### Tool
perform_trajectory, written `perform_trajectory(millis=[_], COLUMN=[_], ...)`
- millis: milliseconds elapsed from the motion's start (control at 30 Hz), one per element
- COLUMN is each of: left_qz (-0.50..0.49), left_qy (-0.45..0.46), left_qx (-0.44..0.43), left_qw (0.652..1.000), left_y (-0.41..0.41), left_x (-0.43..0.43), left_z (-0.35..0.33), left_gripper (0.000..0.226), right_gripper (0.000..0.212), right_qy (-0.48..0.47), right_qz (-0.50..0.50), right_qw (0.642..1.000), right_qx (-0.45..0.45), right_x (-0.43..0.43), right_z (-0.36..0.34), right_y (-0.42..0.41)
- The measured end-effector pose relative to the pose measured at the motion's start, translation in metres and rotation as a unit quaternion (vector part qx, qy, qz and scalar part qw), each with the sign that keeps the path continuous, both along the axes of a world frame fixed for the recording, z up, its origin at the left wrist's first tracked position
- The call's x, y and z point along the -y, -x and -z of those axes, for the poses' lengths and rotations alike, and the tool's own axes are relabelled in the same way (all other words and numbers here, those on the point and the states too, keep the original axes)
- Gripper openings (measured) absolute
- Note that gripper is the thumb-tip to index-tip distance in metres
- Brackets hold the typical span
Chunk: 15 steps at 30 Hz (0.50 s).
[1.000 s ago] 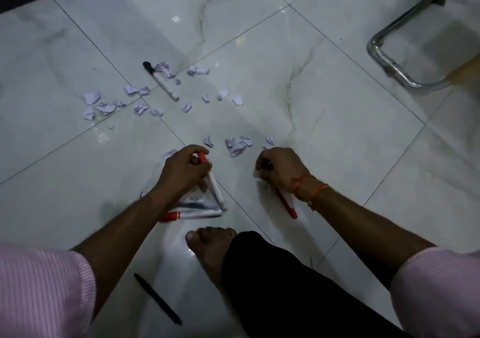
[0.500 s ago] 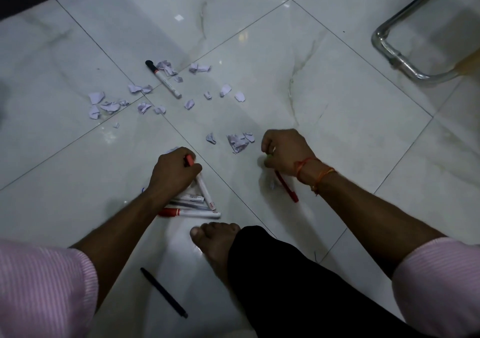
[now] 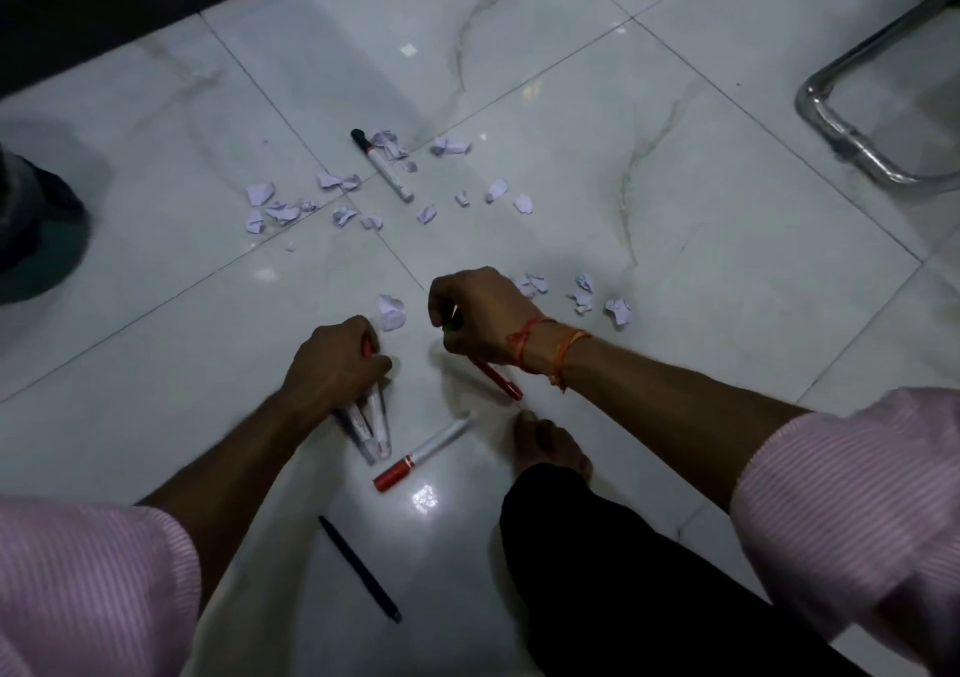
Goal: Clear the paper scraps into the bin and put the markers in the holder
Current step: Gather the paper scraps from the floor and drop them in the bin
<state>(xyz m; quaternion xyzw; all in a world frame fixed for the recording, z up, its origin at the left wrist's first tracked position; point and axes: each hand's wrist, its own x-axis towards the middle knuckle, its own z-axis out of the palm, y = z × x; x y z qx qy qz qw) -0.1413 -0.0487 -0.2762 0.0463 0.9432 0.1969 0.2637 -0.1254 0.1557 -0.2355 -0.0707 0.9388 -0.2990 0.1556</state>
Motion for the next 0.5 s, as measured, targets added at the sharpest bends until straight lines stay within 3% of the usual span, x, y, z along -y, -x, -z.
perform_trajectory(millis=[333, 500], left_qz=[0.014, 0.018], left_qy=[0.012, 0.035], left_qx=[0.06, -0.006], left_qw=[0.998, 0.999], left_y=[-0.005, 0.001], left_x=[0.03, 0.028], left_z=[-0.001, -0.002], left_gripper=[0.018, 0.016], right_gripper=[0.016, 0.02], right_qy=[0.07, 0.085], right_qz=[-0.019, 0.0], right_qw=[0.995, 0.991], right_qx=[0.069, 0.105], right_x=[0.044, 0.052], right_z=[0.033, 0.041], right_y=[-0.007, -0.01])
